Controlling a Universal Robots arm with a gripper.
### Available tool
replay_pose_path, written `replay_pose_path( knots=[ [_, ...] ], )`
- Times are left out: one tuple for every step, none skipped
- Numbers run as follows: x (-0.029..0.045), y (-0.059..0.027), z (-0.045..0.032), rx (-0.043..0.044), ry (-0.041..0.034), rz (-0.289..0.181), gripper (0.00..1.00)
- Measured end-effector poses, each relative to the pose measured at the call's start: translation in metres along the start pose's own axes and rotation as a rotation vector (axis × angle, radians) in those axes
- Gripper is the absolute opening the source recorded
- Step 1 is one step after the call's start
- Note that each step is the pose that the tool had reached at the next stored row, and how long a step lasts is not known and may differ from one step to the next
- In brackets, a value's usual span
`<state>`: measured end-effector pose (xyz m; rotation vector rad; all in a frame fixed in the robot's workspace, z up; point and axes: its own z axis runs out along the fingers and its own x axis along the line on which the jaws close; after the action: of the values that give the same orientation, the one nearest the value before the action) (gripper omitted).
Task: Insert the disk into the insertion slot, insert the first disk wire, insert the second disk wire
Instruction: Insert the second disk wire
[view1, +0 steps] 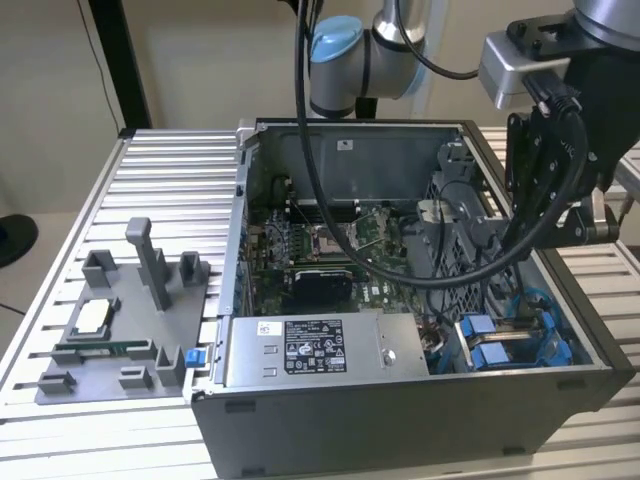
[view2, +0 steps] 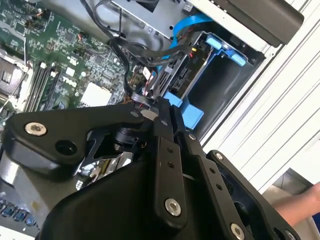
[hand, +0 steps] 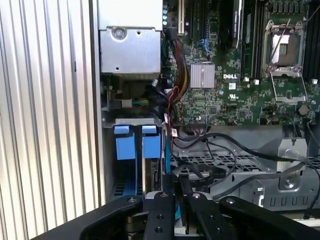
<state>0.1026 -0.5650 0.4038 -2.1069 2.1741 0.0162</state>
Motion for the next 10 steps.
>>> replay_pose_path(
  knots=[
    [0.0002, 0.0002, 0.0019, 0.0007, 0.0000, -0.001, 0.00],
    [0.0003, 0.0003, 0.0037, 0.0008, -0.0002, -0.002, 0.00],
    [0.0005, 0.0005, 0.0054, 0.0008, -0.0002, -0.003, 0.00],
    [0.0007, 0.0004, 0.0073, 0.0006, -0.0003, -0.005, 0.00],
    [0.0008, 0.0002, 0.0091, 0.0004, -0.0004, -0.007, 0.00],
    [0.0010, 0.0000, 0.0109, 0.0002, -0.0006, -0.009, 0.00],
    [0.0011, -0.0002, 0.0128, 0.0000, -0.0009, -0.012, 0.00],
    [0.0013, -0.0005, 0.0146, -0.0003, -0.0009, -0.015, 0.00],
    [0.0014, -0.0009, 0.0163, -0.0006, -0.0008, -0.018, 0.00],
    [0.0016, -0.0015, 0.0184, -0.0009, -0.0008, -0.022, 0.00]
  ],
)
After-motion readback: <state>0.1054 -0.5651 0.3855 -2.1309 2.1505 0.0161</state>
